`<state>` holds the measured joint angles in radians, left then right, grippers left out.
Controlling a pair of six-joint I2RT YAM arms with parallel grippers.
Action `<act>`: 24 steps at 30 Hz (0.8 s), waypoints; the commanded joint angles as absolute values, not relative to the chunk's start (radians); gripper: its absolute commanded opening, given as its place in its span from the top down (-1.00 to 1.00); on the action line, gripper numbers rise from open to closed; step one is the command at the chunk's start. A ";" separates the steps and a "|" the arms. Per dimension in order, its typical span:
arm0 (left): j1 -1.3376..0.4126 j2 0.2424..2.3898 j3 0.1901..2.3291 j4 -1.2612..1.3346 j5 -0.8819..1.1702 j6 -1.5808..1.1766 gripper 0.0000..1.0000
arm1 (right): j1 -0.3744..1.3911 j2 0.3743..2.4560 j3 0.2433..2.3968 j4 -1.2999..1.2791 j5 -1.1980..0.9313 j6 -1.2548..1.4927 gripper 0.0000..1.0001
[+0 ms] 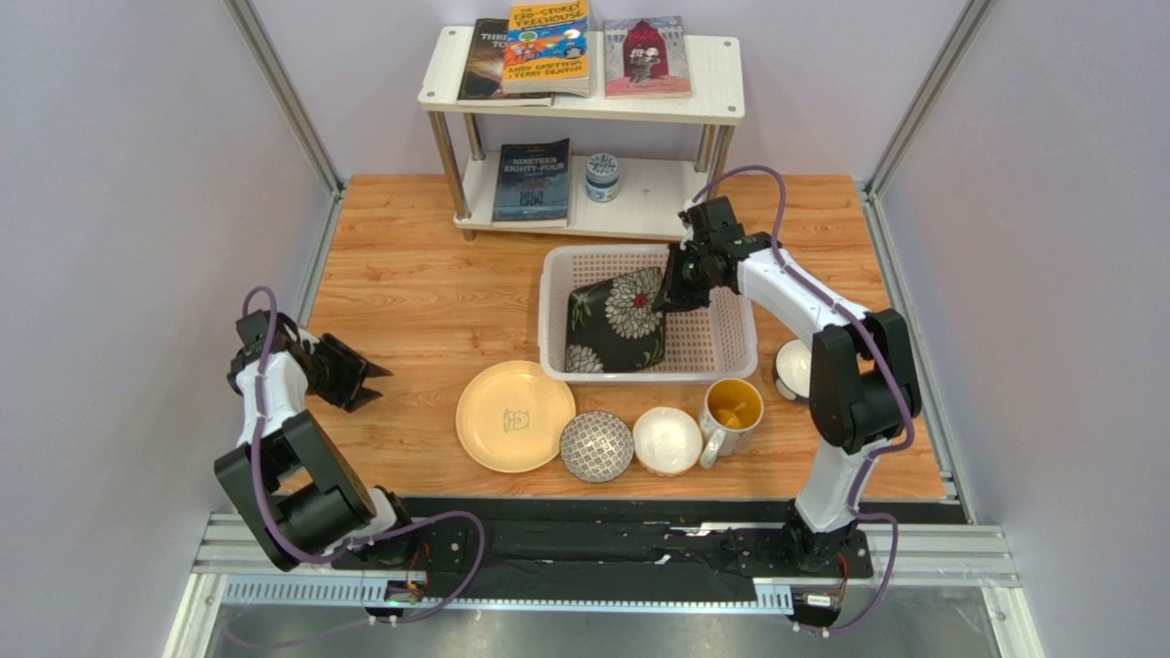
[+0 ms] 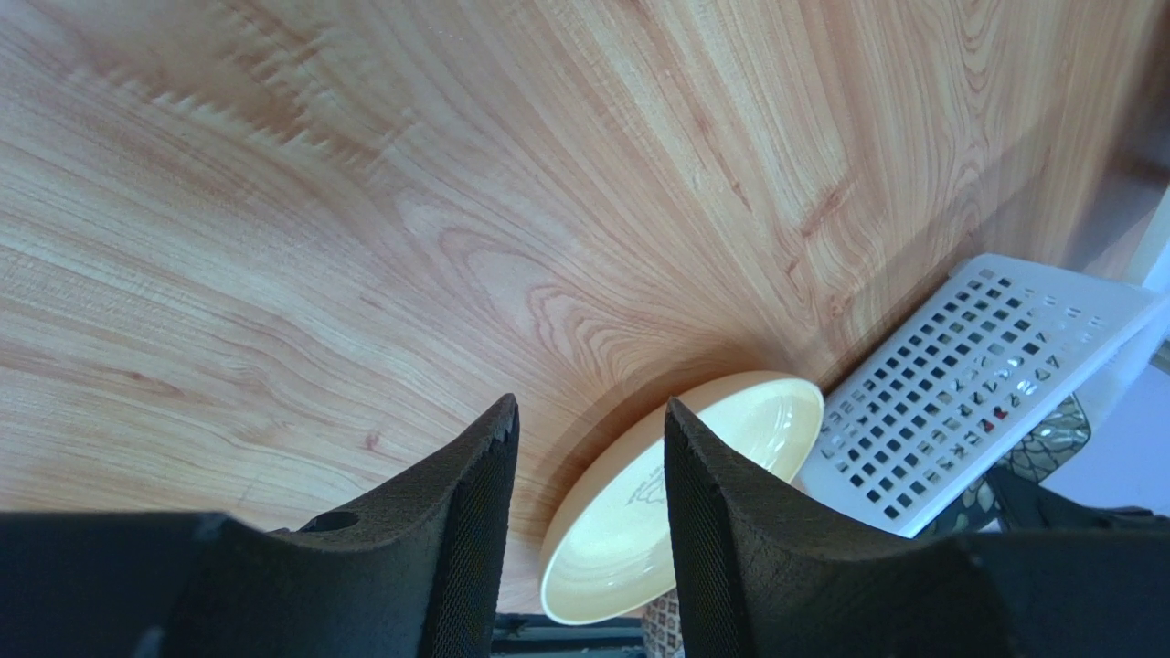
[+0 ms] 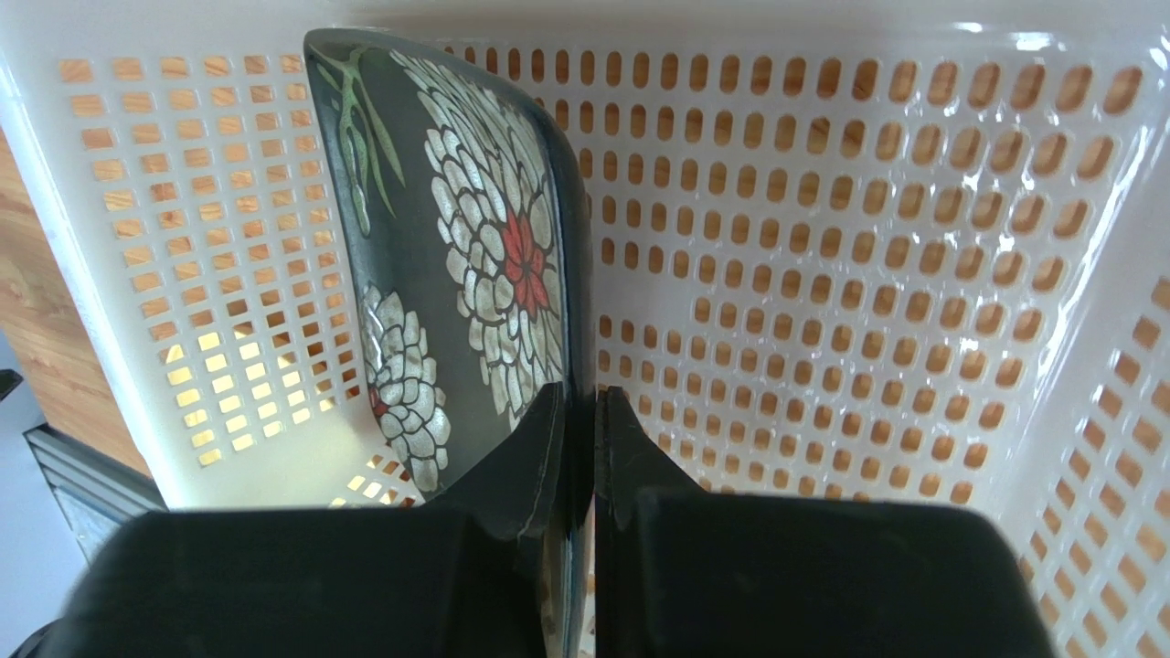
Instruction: Place the mixed dishes into the plastic bin
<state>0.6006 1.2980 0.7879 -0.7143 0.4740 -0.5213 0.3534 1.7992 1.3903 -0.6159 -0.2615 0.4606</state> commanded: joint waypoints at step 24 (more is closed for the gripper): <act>0.238 1.476 0.900 -0.730 0.460 -0.388 -0.06 | 0.353 1.620 1.368 -0.727 -0.203 0.463 -0.36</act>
